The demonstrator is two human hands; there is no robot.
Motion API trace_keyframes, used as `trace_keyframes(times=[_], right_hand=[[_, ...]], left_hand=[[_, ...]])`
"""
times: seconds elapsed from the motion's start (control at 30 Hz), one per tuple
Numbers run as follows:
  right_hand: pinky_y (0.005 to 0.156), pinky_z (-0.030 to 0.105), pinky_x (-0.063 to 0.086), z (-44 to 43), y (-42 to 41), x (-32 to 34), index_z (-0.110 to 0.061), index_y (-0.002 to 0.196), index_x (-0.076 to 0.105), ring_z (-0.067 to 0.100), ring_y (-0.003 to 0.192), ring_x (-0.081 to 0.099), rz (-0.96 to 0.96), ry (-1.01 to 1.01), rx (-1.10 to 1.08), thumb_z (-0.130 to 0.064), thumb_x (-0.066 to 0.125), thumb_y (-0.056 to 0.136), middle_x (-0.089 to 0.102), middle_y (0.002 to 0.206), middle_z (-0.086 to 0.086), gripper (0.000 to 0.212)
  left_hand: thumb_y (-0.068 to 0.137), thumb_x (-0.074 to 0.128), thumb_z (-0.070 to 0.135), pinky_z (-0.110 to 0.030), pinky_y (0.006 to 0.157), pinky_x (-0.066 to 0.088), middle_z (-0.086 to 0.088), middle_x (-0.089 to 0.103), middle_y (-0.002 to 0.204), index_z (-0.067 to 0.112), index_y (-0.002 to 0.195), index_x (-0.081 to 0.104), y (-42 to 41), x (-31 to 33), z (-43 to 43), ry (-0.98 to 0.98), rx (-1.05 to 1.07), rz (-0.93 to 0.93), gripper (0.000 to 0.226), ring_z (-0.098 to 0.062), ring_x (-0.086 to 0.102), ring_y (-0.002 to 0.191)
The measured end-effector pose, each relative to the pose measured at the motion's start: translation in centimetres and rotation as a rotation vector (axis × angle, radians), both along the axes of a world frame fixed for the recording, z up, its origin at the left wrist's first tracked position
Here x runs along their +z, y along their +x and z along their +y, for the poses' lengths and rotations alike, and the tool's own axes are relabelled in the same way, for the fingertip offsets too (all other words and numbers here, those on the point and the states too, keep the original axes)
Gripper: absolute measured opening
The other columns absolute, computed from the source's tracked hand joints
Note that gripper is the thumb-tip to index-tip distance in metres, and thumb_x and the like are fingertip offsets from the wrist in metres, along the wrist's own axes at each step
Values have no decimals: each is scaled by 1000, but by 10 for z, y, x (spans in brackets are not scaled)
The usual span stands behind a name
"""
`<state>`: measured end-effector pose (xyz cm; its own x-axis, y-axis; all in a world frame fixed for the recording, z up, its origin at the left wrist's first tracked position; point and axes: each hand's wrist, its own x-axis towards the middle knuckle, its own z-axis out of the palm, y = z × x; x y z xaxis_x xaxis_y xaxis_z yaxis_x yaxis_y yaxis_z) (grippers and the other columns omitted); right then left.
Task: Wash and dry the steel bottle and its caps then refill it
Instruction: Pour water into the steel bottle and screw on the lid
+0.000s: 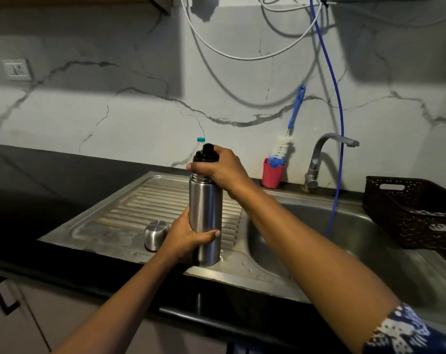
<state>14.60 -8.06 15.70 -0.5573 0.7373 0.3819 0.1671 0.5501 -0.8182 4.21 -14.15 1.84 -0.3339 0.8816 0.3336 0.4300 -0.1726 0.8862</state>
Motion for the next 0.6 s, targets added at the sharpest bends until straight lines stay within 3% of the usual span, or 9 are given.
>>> trace_keyframes(times=[0.1, 0.17, 0.23, 0.33, 0.47, 0.53, 0.6], right_hand=[[102, 39, 36, -14, -7, -4, -15, 101, 58, 11, 79, 54, -60, 365, -403, -43, 70, 74, 63, 85, -4, 40], [105, 47, 32, -19, -11, -8, -15, 108, 57, 20, 92, 61, -82, 396, -519, -54, 64, 76, 68, 92, -1, 51], [100, 49, 38, -19, -12, -9, -16, 108, 57, 24, 98, 62, -135, 344, -530, -68, 58, 75, 69, 97, 1, 62], [89, 43, 47, -16, 2, 2, -17, 114, 53, 24, 102, 59, -229, 193, -351, -80, 54, 68, 64, 108, 3, 78], [95, 29, 37, -13, 35, 5, -20, 144, 27, 20, 129, 42, -242, -56, 97, -51, 59, 86, 44, 142, 1, 73], [102, 29, 33, -10, 54, 6, -22, 144, 31, 15, 131, 40, -278, -66, 186, -36, 60, 90, 42, 145, -1, 63], [100, 28, 38, -5, 70, 14, -19, 133, 50, 10, 120, 51, -281, -54, 176, -28, 61, 90, 54, 135, -1, 46]], left_hand=[[44, 78, 58, -27, 78, 53, 9, 67, 103, 34, 118, 46, 9, -4, 3, 49, 114, 27, 84, -6, 64, 93], [48, 79, 57, -35, 84, 54, 8, 66, 107, 39, 119, 43, 12, -5, 3, 60, 157, 58, 82, -10, 64, 96], [47, 80, 58, -39, 86, 54, 8, 67, 108, 39, 120, 44, 12, -5, 3, 51, 159, 57, 83, -10, 64, 97], [44, 78, 62, -41, 86, 55, 5, 67, 108, 31, 125, 46, 12, -2, 3, 15, 148, 60, 92, -12, 65, 97], [41, 76, 66, -38, 87, 54, 2, 66, 109, 27, 127, 46, 13, 1, 1, -3, 151, 76, 99, -14, 64, 98], [40, 76, 66, -36, 86, 54, 2, 66, 110, 27, 129, 46, 12, 2, 1, -19, 148, 84, 101, -14, 64, 99], [43, 81, 62, -39, 90, 53, 2, 65, 113, 27, 131, 44, 10, 1, 1, -22, 139, 73, 101, -15, 63, 102]])
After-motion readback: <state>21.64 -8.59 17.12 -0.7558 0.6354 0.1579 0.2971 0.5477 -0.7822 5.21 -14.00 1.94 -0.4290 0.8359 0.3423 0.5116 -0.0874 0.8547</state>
